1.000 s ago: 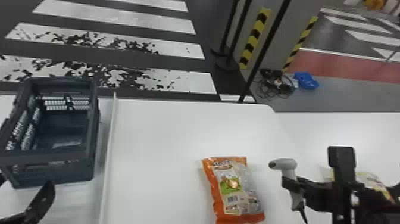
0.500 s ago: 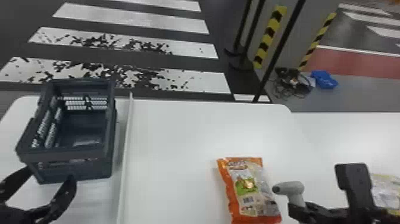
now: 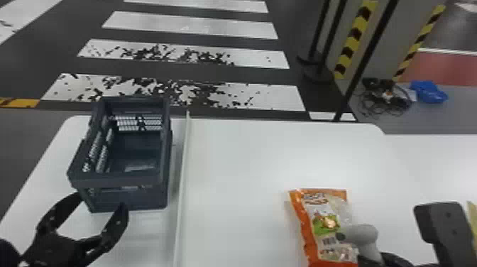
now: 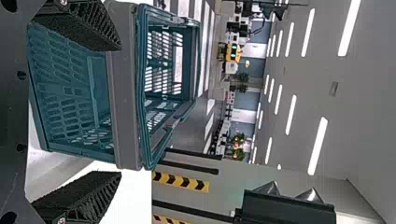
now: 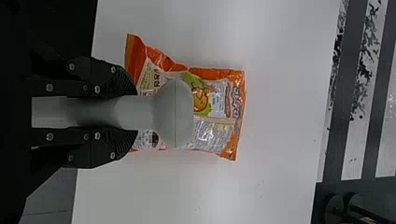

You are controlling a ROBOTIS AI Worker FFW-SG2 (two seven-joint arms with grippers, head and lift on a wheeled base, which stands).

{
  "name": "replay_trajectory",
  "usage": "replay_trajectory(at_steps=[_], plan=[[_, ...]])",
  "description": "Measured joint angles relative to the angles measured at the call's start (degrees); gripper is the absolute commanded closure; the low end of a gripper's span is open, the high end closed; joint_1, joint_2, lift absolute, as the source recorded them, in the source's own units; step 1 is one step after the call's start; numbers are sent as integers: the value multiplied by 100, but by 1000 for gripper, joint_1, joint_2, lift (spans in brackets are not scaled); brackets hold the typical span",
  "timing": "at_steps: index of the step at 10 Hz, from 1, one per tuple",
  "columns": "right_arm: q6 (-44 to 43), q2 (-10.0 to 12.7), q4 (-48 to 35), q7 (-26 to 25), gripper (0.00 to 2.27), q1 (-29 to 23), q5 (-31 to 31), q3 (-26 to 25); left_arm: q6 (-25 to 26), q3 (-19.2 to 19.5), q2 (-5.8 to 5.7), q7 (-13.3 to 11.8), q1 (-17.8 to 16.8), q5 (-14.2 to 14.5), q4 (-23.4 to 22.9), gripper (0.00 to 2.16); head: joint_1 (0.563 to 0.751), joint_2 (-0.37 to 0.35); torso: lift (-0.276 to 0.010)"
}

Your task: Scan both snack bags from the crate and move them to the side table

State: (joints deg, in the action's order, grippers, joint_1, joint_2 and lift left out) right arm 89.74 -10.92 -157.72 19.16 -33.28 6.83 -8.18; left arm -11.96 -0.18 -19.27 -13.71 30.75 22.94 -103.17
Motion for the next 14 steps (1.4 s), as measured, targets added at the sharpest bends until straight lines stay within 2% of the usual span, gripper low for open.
replay_trajectory(at_steps=[3,5,9,14], plan=[[4,-72,-55,-196,2243,44,634,873,-42,4,6,-9,-2,2,21,39,695,-29,-99],[4,-157,-10,-297,2243,15,971,1250,-76,9,5,-9,1,8,41,39,695,-15,-99],[4,-165,40,-344,2243,-87,1106,1462,-137,10,30,-18,1,17,86,39,695,-2,-99],[4,-199,47,-343,2243,3,1162,1422,-162,5,52,-19,1,15,91,39,695,-15,-99]])
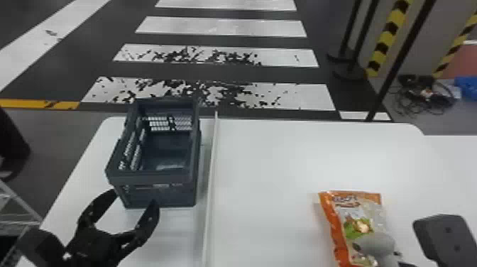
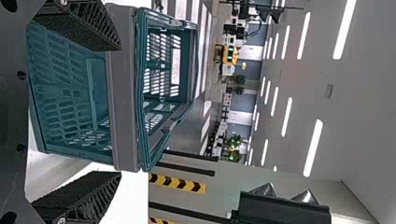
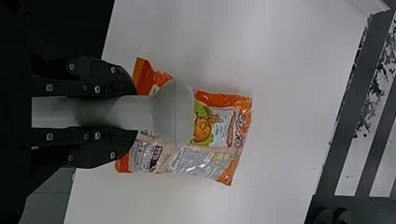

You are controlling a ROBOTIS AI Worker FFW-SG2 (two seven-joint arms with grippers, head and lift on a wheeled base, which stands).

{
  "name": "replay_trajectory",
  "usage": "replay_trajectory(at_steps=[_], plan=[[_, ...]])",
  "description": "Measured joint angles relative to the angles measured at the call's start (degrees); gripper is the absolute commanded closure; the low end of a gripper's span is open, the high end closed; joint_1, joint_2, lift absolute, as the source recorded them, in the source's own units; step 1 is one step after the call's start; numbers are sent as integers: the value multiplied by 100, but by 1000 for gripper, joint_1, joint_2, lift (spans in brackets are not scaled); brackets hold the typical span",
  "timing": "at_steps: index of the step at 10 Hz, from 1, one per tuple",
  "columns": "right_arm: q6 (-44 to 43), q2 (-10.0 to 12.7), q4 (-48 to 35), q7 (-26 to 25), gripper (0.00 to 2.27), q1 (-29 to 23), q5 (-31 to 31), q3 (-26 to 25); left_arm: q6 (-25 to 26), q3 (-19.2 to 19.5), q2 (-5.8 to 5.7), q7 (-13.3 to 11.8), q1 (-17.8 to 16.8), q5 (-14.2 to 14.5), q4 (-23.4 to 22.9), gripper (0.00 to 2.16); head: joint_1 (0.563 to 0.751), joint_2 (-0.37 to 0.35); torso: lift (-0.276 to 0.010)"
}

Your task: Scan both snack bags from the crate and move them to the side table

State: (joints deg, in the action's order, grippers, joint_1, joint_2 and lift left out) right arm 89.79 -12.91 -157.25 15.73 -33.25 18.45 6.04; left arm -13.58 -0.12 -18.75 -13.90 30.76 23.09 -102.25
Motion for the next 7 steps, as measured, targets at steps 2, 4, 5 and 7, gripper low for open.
replay_trajectory(at_steps=[2,4,5,7], plan=[[0,-1,-23,-8,2243,162,1,-182,0,-5,3,-6,0,-4,1,39,695,-32,-99],[-31,-41,79,0,2243,352,-294,-786,0,-4,-3,-7,0,1,8,39,695,-74,-99],[-410,-62,281,-41,2243,383,-536,-1144,0,-2,-5,-7,0,1,11,39,695,-107,-99],[-1578,-93,943,-248,2243,461,-899,-1601,1,-3,-5,-7,0,-2,8,39,695,-151,-99]])
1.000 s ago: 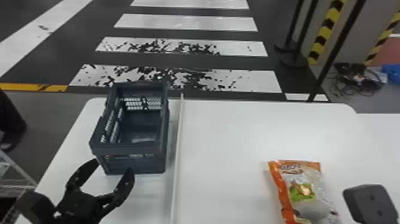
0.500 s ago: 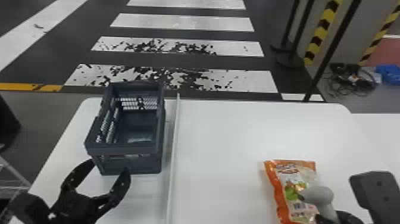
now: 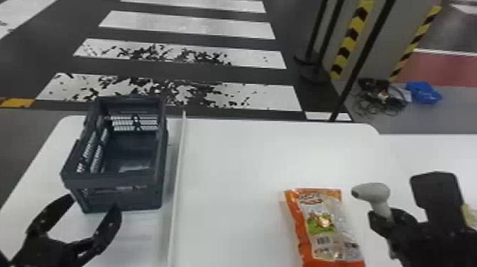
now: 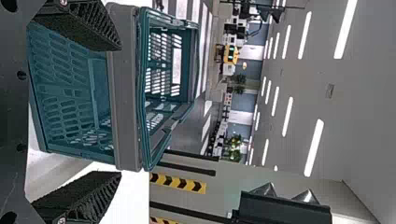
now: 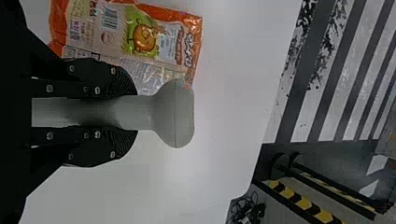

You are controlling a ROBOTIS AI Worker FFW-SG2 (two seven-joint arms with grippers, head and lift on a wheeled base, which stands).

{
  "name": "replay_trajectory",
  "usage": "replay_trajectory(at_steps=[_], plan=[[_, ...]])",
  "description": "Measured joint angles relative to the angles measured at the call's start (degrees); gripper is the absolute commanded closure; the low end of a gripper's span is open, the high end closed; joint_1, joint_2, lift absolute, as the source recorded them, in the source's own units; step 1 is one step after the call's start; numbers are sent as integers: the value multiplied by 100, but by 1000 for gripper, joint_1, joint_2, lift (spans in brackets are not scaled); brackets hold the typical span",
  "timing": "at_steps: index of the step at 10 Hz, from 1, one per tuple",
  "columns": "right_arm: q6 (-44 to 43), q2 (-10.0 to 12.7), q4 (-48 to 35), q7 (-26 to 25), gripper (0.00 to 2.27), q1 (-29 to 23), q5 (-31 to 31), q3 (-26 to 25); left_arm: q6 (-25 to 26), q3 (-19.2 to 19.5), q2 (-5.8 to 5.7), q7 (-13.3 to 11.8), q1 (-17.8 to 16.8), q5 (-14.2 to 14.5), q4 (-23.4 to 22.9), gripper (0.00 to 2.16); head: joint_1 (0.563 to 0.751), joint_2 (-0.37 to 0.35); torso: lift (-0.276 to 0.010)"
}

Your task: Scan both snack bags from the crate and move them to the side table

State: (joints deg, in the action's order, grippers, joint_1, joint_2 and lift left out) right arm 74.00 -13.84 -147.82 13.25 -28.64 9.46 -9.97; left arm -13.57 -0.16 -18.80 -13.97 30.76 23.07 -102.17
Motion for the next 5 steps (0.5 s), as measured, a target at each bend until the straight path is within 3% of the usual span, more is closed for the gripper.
replay_trajectory(at_steps=[5], plan=[[-2867,-41,2214,-45,2243,672,-1287,-853,16,39,5,-13,44,-4,-44,39,695,-191,-99]])
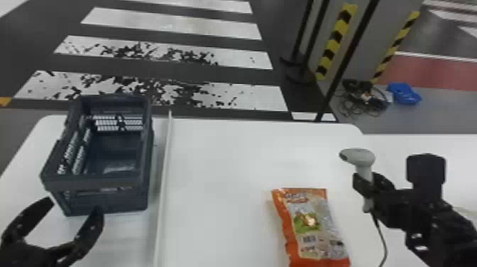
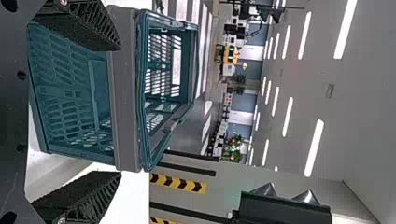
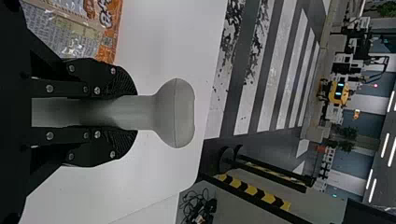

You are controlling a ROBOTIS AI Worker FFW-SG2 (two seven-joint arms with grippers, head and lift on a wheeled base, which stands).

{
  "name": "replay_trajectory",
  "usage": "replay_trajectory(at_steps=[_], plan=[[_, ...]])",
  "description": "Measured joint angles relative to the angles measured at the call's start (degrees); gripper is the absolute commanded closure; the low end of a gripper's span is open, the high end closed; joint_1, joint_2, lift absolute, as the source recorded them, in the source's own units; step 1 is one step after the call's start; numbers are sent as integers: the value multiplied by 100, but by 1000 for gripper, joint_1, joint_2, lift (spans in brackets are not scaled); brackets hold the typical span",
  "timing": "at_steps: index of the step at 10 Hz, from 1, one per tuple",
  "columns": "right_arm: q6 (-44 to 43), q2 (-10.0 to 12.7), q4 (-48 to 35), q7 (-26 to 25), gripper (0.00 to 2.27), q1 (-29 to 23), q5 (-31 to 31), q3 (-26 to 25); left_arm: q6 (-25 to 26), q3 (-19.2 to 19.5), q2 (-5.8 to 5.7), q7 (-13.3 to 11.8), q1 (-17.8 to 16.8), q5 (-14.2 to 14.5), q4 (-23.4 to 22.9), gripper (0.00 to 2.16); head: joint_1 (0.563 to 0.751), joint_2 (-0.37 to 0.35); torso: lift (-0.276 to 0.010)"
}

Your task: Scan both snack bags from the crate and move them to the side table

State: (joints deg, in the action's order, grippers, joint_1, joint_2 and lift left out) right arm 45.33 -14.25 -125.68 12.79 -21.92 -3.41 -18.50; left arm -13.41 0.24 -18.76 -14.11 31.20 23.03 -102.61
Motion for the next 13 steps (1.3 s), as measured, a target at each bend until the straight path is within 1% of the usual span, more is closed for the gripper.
replay_trajectory(at_steps=[1,3,6,9,13], plan=[[-188,-26,440,75,2243,177,-110,-92,1,-3,3,-4,0,0,-3,39,695,-200,-99],[-185,-91,1217,174,2243,553,-120,-193,1,-4,9,-4,0,-1,3,39,695,-236,-99],[-193,-279,2149,252,2243,984,-48,-232,1,3,5,-4,0,-1,6,39,695,-280,-99],[-250,-429,2829,309,2243,1265,-12,-181,1,3,4,-4,-4,0,21,39,695,-300,-99],[-471,-440,3278,329,2209,1367,6,-100,1,3,4,-4,-9,0,22,39,695,-303,-99]])
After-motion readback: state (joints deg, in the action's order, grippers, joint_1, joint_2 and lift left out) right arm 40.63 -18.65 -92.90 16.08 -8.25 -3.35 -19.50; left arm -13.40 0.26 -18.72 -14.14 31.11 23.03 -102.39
